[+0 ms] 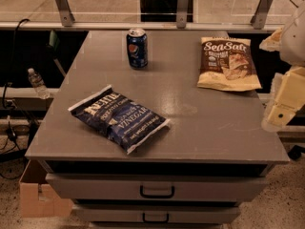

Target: Knock pepsi can over

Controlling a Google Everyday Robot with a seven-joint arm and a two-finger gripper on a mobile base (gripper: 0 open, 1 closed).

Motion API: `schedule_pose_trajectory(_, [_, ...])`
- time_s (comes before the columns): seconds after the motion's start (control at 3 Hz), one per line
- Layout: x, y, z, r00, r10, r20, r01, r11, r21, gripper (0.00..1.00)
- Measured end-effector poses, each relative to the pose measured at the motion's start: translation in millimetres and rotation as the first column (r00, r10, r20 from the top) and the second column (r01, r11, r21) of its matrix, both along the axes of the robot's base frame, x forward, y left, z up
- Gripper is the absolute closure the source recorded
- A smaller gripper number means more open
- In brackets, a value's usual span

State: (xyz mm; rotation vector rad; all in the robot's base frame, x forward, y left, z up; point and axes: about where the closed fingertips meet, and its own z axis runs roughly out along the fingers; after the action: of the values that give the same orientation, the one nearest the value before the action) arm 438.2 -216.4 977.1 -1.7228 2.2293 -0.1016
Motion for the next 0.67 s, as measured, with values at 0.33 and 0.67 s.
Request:
schedule_pose_trajectory(0.33, [0.0, 0.0, 0.0, 1.0000, 0.000, 0.000, 0.000, 1.000, 0.000, 0.00])
schedule_pose_trajectory(0.67, [27.7, 19.8, -4.5, 0.9995, 0.024, 0.020, -0.025, 0.997, 0.079, 0.00])
